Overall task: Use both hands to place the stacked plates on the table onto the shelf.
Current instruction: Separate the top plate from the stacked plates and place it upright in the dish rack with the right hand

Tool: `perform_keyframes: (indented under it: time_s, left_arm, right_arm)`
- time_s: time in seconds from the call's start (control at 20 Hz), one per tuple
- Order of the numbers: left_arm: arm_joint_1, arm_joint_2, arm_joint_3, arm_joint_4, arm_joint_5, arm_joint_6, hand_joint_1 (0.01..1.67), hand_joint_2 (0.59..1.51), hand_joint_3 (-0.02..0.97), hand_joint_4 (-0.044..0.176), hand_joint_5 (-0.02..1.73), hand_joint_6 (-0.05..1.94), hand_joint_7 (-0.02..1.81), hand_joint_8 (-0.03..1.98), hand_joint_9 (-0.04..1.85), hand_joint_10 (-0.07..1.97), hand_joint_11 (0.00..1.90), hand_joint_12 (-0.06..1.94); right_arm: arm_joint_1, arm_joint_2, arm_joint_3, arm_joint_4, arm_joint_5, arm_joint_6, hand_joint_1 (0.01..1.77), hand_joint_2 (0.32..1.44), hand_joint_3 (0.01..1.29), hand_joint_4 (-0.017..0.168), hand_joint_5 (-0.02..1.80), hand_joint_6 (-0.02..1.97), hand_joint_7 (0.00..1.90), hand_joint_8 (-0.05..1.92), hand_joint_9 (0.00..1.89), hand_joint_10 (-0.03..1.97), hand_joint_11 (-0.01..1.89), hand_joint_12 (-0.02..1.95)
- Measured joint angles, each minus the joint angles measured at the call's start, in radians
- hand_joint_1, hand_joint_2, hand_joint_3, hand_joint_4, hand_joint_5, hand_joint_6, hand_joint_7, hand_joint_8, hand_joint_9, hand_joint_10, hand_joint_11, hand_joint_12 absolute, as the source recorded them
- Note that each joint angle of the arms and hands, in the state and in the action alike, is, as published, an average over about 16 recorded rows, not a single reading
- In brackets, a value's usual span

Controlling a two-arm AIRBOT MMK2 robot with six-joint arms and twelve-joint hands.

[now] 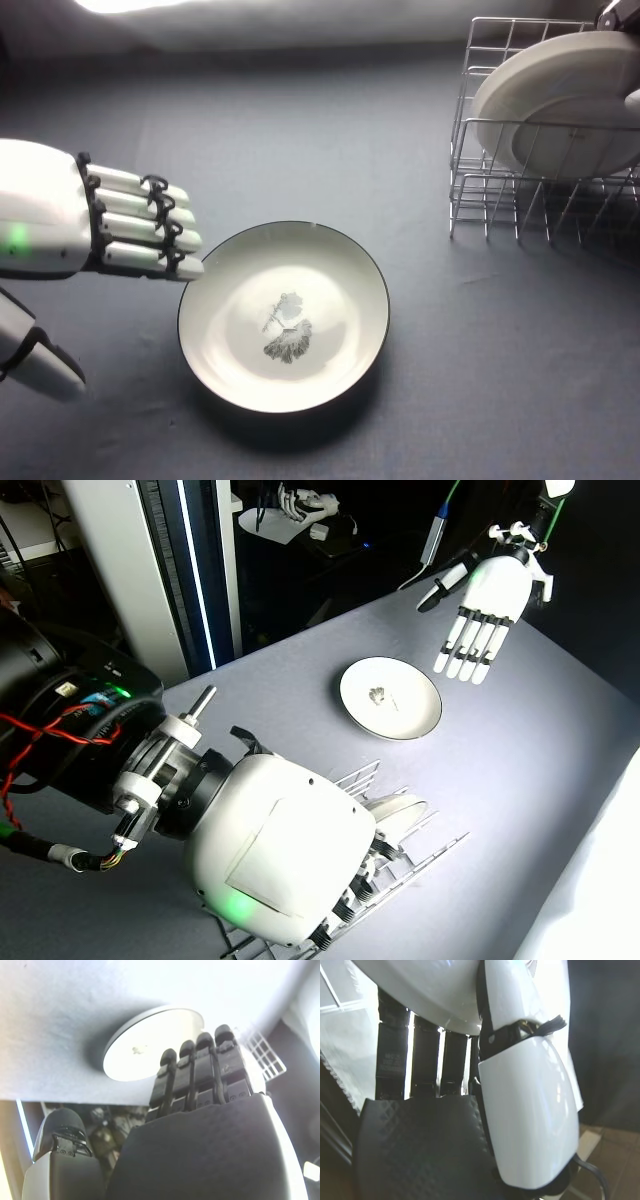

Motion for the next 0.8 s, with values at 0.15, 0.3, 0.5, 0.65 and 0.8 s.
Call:
perform_keyframes:
  time_s: [0.15,0.3,0.5,0.65,0.8]
  left_arm:
    - [0.022,-0.008,-0.01,-0.001,0.008,-0.01,0.01,1.044,0.021,0.006,0.06,0.02,0.04,0.01,0.02,0.01,0.02,0.01]
    - [0.044,-0.02,-0.019,-0.003,0.022,-0.019,0.01,1.046,0.021,0.006,0.06,0.02,0.04,0.01,0.02,0.01,0.02,0.01]
    - [0.067,-0.036,-0.029,-0.007,0.046,-0.023,0.01,1.047,0.021,0.006,0.06,0.02,0.04,0.01,0.02,0.01,0.02,0.01]
    - [0.078,-0.048,-0.034,-0.011,0.065,-0.024,0.01,1.047,0.021,0.006,0.05,0.02,0.04,0.01,0.02,0.01,0.02,0.01]
    - [0.087,-0.06,-0.033,-0.016,0.084,-0.024,0.01,1.047,0.021,0.006,0.05,0.02,0.03,0.01,0.02,0.01,0.02,0.0]
  right_arm:
    - [-0.013,0.002,-0.001,-0.016,0.018,0.0,1.3,1.06,0.02,-0.007,0.82,0.82,0.94,0.63,0.92,0.81,0.74,1.27]
    - [-0.005,0.003,-0.009,-0.037,0.031,0.0,1.25,1.06,0.02,-0.006,0.77,0.66,0.86,0.48,0.81,0.68,0.58,1.31]
    - [0.027,0.002,-0.032,-0.09,0.048,-0.001,1.13,1.07,0.02,-0.004,0.6,0.41,0.66,0.25,0.59,0.43,0.35,1.17]
    - [0.053,-0.003,-0.054,-0.177,0.075,-0.001,1.05,1.03,0.01,-0.003,0.45,0.21,0.49,0.07,0.43,0.27,0.21,0.92]
    - [0.073,-0.009,-0.08,-0.299,0.115,-0.001,0.97,0.97,0.01,-0.002,0.31,0.06,0.34,0.03,0.28,0.15,0.11,0.68]
